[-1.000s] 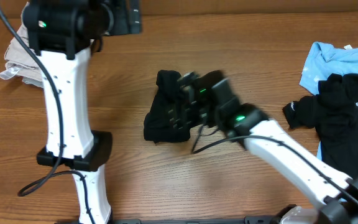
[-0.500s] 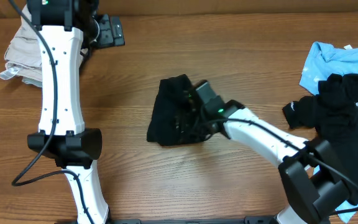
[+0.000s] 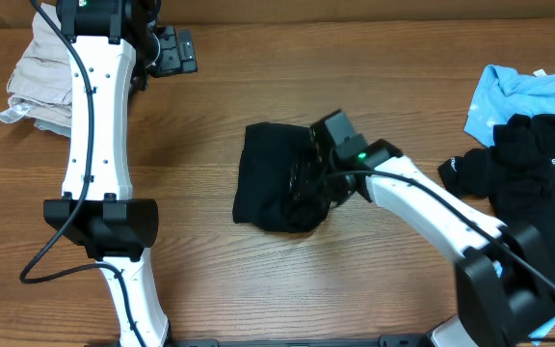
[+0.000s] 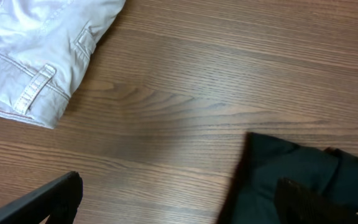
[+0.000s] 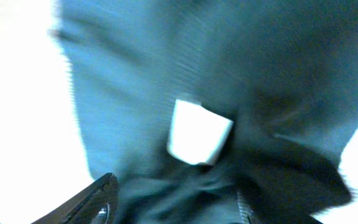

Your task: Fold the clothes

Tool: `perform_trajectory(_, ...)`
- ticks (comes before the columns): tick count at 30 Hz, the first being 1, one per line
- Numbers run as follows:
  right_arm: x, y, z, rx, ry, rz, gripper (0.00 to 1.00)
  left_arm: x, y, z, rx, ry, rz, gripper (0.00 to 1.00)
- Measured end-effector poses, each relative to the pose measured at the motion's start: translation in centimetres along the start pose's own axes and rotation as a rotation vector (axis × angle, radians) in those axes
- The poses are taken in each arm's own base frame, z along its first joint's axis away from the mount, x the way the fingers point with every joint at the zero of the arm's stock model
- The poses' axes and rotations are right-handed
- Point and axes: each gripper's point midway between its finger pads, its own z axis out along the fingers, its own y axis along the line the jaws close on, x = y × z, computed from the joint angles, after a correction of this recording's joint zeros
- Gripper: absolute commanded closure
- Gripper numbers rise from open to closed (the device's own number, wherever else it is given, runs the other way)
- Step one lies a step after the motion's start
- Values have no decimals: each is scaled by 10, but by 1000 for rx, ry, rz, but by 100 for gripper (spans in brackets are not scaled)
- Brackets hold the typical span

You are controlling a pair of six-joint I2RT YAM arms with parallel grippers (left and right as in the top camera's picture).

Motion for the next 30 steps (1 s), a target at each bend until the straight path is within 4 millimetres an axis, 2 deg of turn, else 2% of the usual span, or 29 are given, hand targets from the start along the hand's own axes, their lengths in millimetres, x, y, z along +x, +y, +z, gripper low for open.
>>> perform_trajectory(4,-37,52,-50,-119,-158,-150,35,-1,0,0,1,-5,2,0)
perform_trajectory(7,-48,70,-70,-163,-222,-209,35,-4,-1,0,4,-15,1,0)
perform_trajectory(10,-41,71,-62,-167,-178,-224,37,-5,-1,0,5,-19,1,0)
perform_trajectory(12,-29,71,-45,-169,-113,-230,37,-5,-1,0,5,-18,1,0)
perform_trajectory(14,-13,73,-27,-168,-38,-237,37,-5,-1,0,5,-18,2,0)
perform_trajectory(16,11,73,-8,-151,55,-240,37,-5,-1,0,5,-18,1,0)
perform_trajectory(17,30,72,1,-126,118,-235,37,-4,-1,0,5,-18,2,0)
perform_trajectory(19,52,64,8,-74,192,-214,37,-4,-1,0,4,-17,1,0)
perform_trajectory(22,81,33,6,80,294,-136,37,-3,-1,0,3,-12,2,0)
perform_trajectory(25,83,-1,-4,229,311,-53,36,-2,-1,0,2,-9,2,0)
perform_trajectory(30,66,-51,-17,396,267,54,35,-1,0,0,1,-6,2,0)
